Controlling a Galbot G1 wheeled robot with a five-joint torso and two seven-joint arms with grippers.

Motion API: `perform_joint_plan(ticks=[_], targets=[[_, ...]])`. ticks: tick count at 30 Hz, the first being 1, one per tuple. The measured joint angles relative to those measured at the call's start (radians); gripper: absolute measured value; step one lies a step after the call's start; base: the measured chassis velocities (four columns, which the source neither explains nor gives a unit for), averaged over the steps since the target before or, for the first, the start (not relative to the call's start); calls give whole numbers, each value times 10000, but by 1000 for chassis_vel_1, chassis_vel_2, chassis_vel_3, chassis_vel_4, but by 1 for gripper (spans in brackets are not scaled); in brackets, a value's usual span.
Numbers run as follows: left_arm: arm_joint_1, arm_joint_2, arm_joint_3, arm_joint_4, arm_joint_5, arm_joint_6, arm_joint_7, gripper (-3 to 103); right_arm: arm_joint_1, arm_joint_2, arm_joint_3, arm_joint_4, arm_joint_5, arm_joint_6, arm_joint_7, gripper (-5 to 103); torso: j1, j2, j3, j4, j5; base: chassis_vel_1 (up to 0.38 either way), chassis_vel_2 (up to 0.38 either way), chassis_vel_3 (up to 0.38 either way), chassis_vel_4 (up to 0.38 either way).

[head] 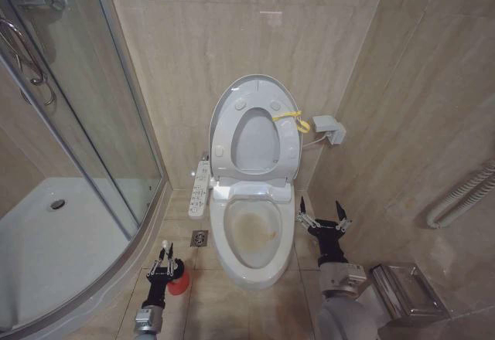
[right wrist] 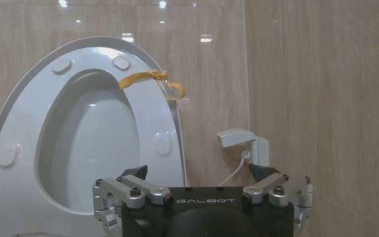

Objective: Open the toilet lid, clean the toilet bowl with a toilet brush, close the toilet lid, and flush.

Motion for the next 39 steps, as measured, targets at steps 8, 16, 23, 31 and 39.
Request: perform_joint_plan(ticks=[8, 16, 23, 31, 39], targets=[[1094, 384, 6, -2550, -28, 278, -139, 19, 0, 0, 1, 0, 0, 0, 0, 100, 0, 0, 0, -1, 0, 0, 0, 0, 0], [2322, 629, 581, -5763, -265, 942, -348, 19, 0, 0, 0, 0, 0, 0, 0, 100, 0, 0, 0, 1, 1, 0, 0, 0, 0], [2379, 844, 1044, -6933, -761, 1561, -401, 19, 0, 0, 0, 0, 0, 0, 0, 100, 0, 0, 0, 2, 0, 0, 0, 0, 0], [973, 1746, 1442, -7443, -2072, 2716, -330, 19, 0, 0, 0, 0, 0, 0, 0, 100, 0, 0, 1, -1, 0, 0, 0, 0, 0], [-496, 2684, 2283, -6434, -2885, 3097, -312, 19, 1, 0, 1, 0, 0, 0, 0, 100, 0, 0, 1, 2, -2, 0, 0, 0, 0]])
